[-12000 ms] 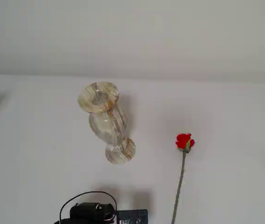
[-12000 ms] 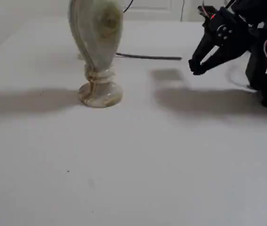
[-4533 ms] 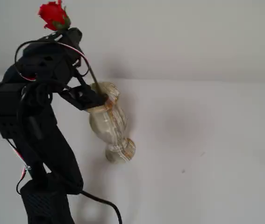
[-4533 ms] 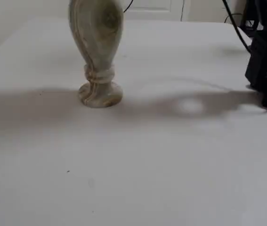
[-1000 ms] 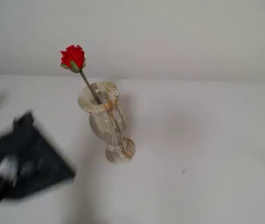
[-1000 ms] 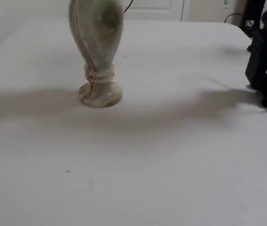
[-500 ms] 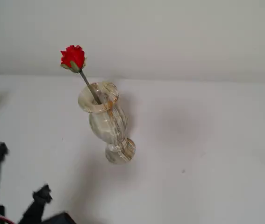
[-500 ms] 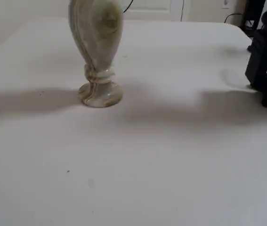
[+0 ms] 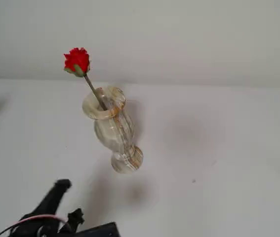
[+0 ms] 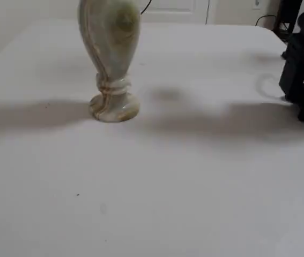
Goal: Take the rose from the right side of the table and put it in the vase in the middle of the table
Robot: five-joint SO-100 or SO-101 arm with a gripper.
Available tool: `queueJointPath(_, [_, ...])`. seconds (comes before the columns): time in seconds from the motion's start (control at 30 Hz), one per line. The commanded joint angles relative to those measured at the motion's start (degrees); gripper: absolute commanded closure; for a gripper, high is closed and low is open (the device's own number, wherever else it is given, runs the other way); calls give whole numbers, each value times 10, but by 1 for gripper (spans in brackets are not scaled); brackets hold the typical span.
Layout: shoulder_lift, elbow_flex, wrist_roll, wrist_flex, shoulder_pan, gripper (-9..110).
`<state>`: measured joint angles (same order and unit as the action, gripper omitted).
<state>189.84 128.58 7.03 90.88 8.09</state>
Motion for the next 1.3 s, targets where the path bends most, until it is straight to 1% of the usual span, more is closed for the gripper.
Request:
queueJointPath(0.0, [6, 63, -9, -40, 10, 92])
queueJointPath(0.17, [6, 157, -8, -120, 2, 101])
queueJointPath(0.43, [6, 300, -15, -202, -1, 101])
queueJointPath(0.6, [6, 359, -17, -240, -3, 101])
queueJointPath(1.07, [6, 465, -17, -314, -21, 101])
queueJointPath(1.27, [6, 465, -24, -316, -25, 101])
